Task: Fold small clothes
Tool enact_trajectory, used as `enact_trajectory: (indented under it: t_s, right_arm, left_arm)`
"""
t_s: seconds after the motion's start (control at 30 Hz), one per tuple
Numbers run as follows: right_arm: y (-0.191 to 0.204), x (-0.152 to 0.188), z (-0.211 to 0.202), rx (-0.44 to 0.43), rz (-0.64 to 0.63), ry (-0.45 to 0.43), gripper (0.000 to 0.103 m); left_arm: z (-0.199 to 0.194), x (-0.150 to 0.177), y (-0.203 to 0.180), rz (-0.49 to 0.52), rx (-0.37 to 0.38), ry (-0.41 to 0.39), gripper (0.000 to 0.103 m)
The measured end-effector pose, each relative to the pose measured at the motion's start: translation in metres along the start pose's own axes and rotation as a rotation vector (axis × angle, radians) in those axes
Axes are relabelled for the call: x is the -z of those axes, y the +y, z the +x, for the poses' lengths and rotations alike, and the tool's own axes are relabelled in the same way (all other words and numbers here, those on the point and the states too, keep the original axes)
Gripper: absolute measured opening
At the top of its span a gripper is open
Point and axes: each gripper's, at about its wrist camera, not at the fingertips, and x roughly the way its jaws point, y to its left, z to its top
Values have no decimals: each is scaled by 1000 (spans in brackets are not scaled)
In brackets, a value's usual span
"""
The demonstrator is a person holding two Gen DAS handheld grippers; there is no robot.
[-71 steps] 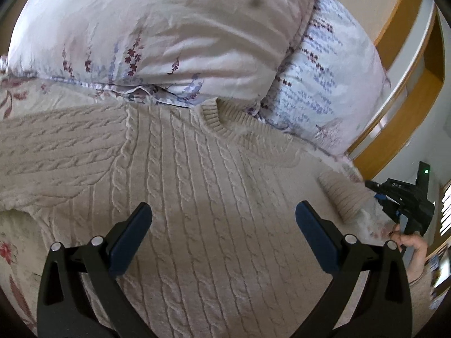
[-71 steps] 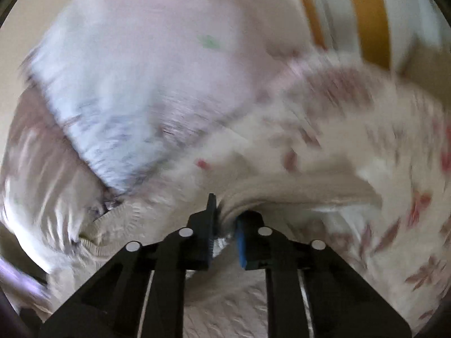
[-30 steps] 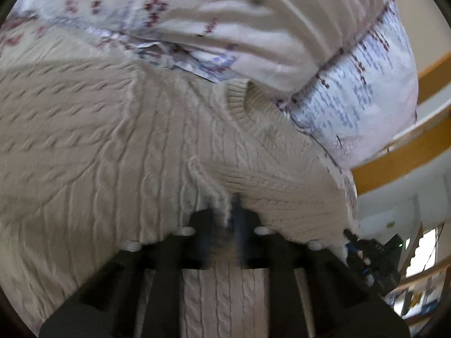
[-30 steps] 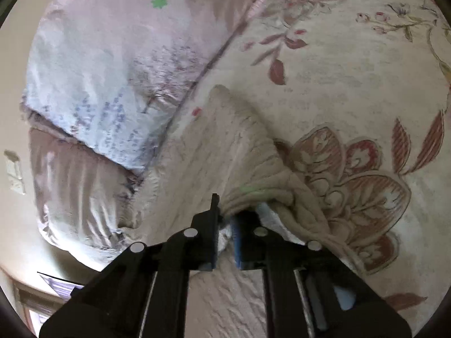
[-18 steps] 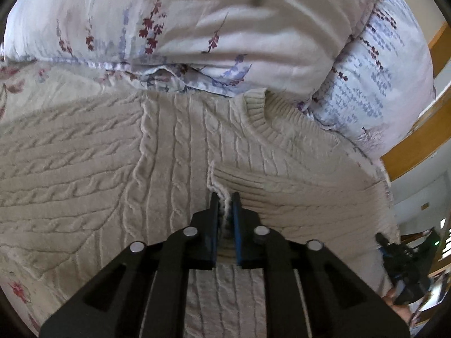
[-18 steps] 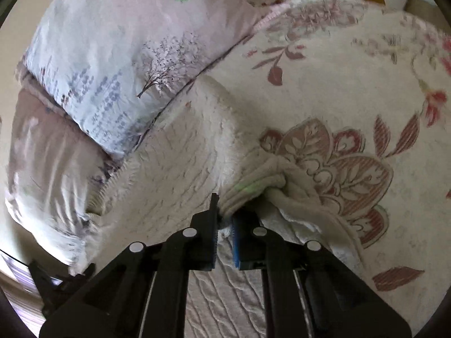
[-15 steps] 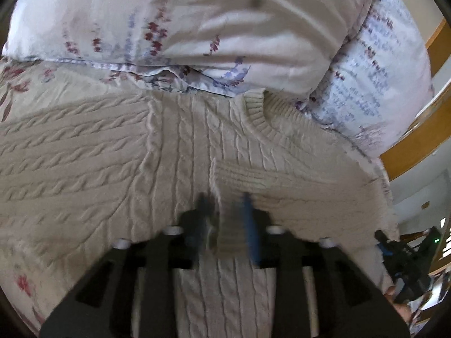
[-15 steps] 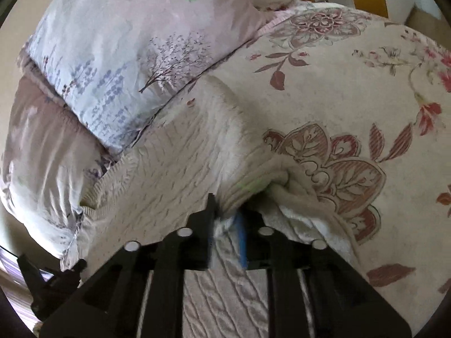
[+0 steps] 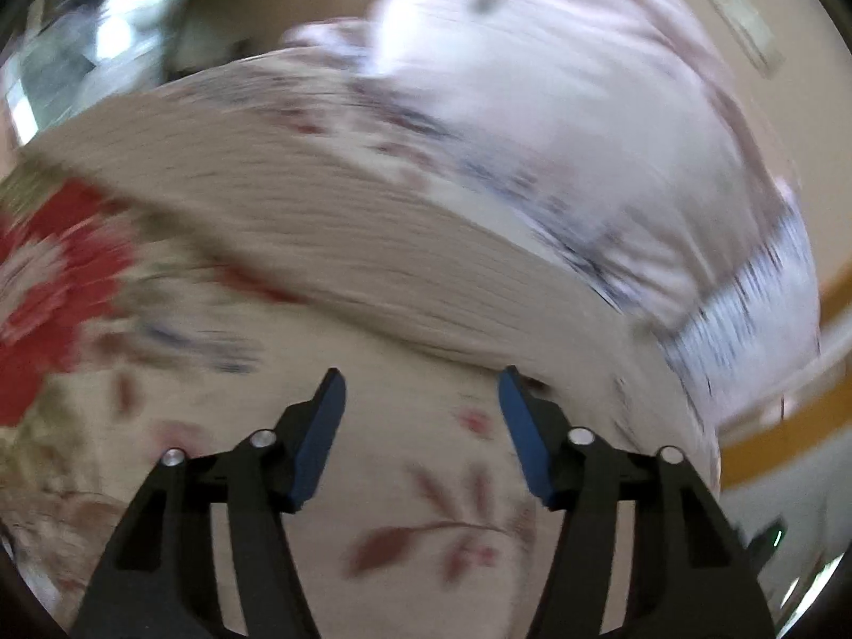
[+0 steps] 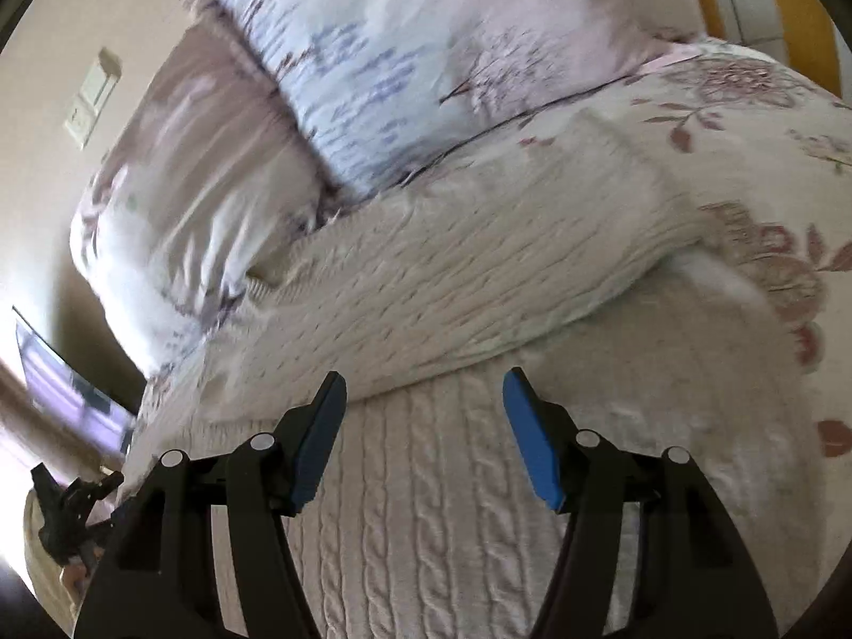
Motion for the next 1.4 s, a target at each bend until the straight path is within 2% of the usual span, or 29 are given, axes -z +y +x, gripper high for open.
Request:
enact_trajectory:
  t_s: [0.07, 0.27, 0.4, 0.5, 0.57, 0.7, 0.83, 0.9, 1.03, 1.1, 1.2, 1.3, 1.4]
  right_arm:
    - [1, 1, -2, -11, -3, -3, 65]
    - [-5, 3, -3, -31, 30, 6, 66]
    - [-3, 4, -2, -26, 22, 10, 67]
    - [-2, 4, -2, -25, 18, 10, 68]
    - [-2, 4, -3, -31, 21, 10, 68]
    - [-5, 4, -3, -45, 28, 12, 68]
    - [-5, 4, -3, -57, 29, 12, 68]
    - [-5, 4, -3, -61, 27, 13, 69]
    - [-6, 4, -3, -69, 30, 12, 69]
    - [-7, 4, -3, -70, 33, 11, 69]
    - [-4, 4, -4, -53, 21, 20, 69]
    - [5, 3, -7, -27, -28, 42, 69]
    - [17, 0, -15, -3, -108, 61, 69]
  left_arm:
    - [0, -9, 19, -84, 16, -5, 48]
    - [9, -28, 38, -254, 86, -24, 45]
    - [14, -34, 36, -286, 88, -26, 38]
    - [18, -38, 37, -311, 74, -34, 28]
    - [22, -43, 39, -310, 55, -37, 16]
    - [25, -52, 36, -294, 22, -43, 9]
    - [13, -61, 0, -191, 17, -100, 7]
    - [9, -65, -26, -132, 65, -107, 7]
    - [12, -61, -103, 42, 170, -96, 7]
    - [25, -48, -150, 138, 232, -62, 7]
    - [49, -22, -200, 248, 296, 7, 7]
    - [84, 25, -242, 366, 333, 134, 10]
    - [114, 65, -257, 472, 309, 253, 30]
